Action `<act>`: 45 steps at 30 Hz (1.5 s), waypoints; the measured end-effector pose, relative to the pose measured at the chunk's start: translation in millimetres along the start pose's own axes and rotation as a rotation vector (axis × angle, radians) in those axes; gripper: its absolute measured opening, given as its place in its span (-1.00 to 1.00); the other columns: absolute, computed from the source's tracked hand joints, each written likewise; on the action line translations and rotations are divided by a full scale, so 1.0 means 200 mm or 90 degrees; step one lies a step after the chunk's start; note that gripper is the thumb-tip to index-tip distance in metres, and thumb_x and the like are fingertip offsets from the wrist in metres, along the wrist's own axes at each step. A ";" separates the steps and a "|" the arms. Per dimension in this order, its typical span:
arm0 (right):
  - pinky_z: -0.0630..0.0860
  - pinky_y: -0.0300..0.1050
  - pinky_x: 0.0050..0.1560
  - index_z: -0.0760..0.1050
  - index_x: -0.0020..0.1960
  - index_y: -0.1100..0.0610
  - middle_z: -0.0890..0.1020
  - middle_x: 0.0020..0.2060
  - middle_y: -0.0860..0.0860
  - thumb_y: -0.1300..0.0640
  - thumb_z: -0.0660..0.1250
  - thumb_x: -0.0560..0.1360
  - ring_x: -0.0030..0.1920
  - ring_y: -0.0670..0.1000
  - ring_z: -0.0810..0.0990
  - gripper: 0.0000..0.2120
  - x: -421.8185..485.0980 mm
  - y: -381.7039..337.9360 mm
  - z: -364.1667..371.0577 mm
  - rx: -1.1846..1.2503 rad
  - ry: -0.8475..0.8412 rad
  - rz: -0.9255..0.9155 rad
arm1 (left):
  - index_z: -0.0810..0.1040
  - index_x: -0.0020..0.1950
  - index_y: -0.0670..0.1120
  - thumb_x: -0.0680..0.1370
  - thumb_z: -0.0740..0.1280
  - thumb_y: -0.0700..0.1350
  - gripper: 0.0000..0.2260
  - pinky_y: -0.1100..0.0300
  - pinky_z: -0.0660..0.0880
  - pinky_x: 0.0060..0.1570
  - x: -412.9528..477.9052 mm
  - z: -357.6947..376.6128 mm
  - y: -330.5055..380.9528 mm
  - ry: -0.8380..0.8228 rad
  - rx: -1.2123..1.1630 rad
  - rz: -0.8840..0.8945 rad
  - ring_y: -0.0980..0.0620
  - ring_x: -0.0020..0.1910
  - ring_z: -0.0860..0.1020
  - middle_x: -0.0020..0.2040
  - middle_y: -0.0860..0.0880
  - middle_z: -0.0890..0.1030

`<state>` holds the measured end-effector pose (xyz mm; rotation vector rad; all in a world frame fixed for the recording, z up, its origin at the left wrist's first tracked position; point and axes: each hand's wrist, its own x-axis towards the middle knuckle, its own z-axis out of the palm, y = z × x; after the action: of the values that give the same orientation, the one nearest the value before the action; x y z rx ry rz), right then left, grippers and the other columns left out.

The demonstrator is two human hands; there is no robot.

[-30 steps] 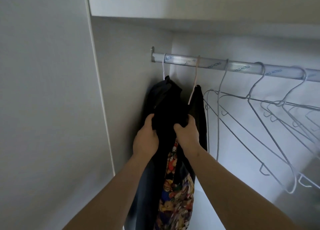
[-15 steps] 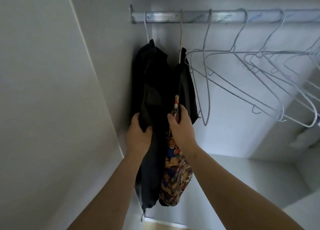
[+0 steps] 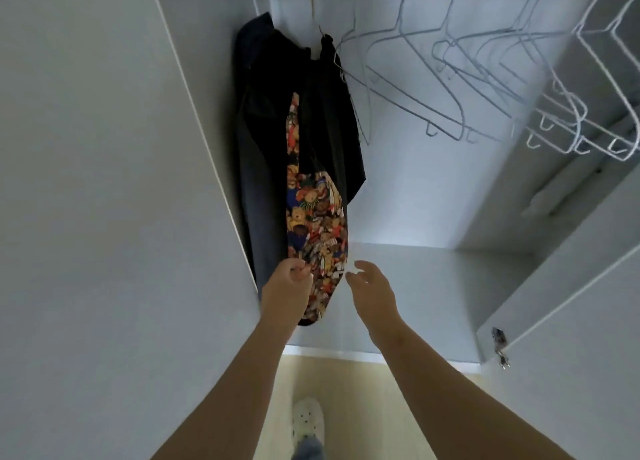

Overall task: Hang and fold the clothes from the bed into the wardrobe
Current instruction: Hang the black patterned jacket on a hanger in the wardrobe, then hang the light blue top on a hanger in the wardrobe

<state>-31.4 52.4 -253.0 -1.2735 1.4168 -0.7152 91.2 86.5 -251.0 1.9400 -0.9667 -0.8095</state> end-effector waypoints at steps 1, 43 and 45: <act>0.37 -0.15 0.05 0.35 0.36 0.10 0.46 0.07 0.00 0.10 0.18 0.58 0.07 0.01 0.46 -0.65 -0.06 0.07 -0.02 0.001 0.001 0.030 | 0.47 0.24 -0.04 0.56 0.24 -0.13 -0.75 0.23 0.42 -0.13 -0.08 0.03 -0.04 -0.012 -0.008 -0.015 0.03 -0.08 0.51 0.04 -0.03 0.58; 0.36 -0.20 -0.34 0.45 -0.19 0.11 0.51 -0.28 0.01 0.22 0.19 0.53 -0.36 -0.02 0.45 -0.86 -3.92 1.86 0.17 0.570 0.831 0.496 | 0.51 -0.24 0.05 0.51 0.26 -0.15 -0.84 0.11 0.51 -0.05 -3.38 0.15 -1.33 -0.934 0.411 0.206 -0.06 -0.05 0.63 -0.20 -0.01 0.60; 0.37 -0.20 -0.33 0.45 -0.19 0.11 0.52 -0.28 0.01 0.22 0.19 0.52 -0.35 -0.02 0.46 -0.86 -4.13 1.93 0.17 0.584 0.861 0.507 | 0.51 -0.25 0.04 0.50 0.26 -0.16 -0.84 0.14 0.48 -0.09 -3.61 0.15 -1.38 -0.958 0.418 0.216 -0.06 -0.05 0.62 -0.18 -0.01 0.59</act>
<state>-220.6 937.6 -364.0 0.6995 1.9669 -1.4671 -204.1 790.4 -371.1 1.2606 -2.5760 -1.9480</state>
